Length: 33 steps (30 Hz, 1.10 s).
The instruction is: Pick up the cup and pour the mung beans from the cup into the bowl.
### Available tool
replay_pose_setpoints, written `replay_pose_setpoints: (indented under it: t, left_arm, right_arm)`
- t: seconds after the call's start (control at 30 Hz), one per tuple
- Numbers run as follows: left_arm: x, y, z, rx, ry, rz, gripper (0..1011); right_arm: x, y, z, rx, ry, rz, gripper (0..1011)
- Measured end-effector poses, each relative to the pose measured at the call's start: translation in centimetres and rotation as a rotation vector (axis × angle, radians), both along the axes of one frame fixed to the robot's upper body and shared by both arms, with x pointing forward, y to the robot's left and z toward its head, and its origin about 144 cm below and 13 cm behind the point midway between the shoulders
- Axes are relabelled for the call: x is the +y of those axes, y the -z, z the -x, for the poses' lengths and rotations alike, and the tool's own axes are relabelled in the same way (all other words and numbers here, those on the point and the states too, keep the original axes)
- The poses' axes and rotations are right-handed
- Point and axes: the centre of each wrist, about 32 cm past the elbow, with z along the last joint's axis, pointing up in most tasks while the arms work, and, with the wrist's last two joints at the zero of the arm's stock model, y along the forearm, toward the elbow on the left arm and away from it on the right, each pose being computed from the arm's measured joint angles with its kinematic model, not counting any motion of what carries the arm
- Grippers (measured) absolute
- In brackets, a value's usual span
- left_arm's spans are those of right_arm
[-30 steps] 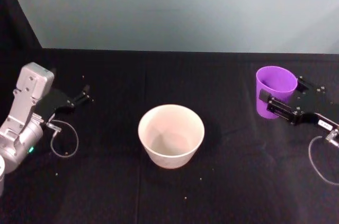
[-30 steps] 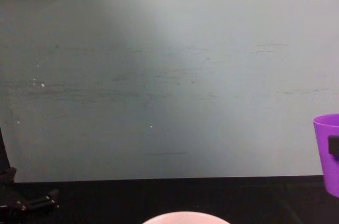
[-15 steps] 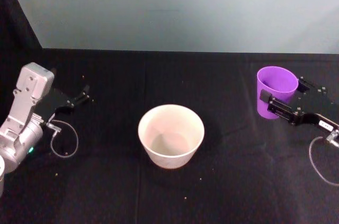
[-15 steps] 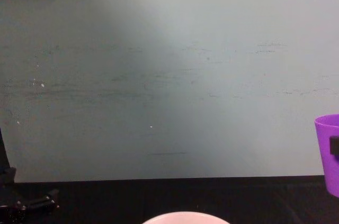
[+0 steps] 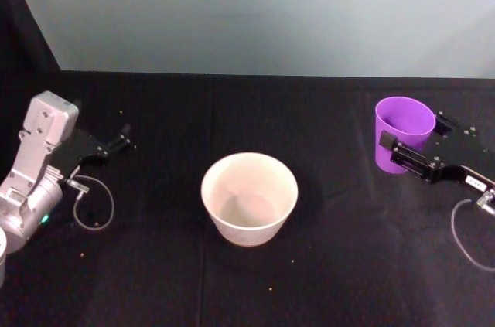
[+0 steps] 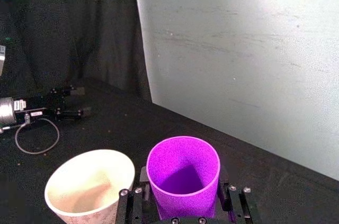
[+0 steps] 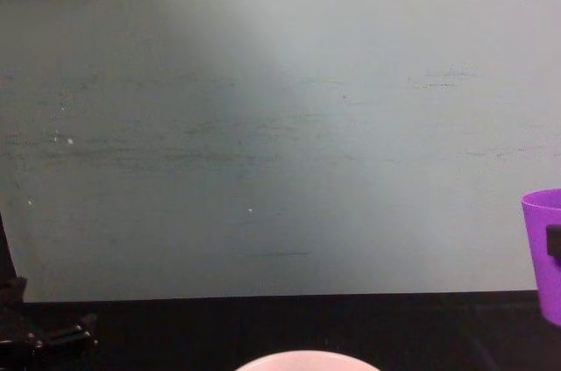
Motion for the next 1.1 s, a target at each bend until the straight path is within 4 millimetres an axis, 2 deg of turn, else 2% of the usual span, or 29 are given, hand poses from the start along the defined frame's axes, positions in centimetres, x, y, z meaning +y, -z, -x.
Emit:
replay_pose_setpoints:
  t: [1.1]
  left_arm:
    - [0.0,0.0,0.0,0.0,0.0,0.0,1000]
  right_arm:
    - [-0.01,0.01,0.01,0.0,0.0,0.0,729]
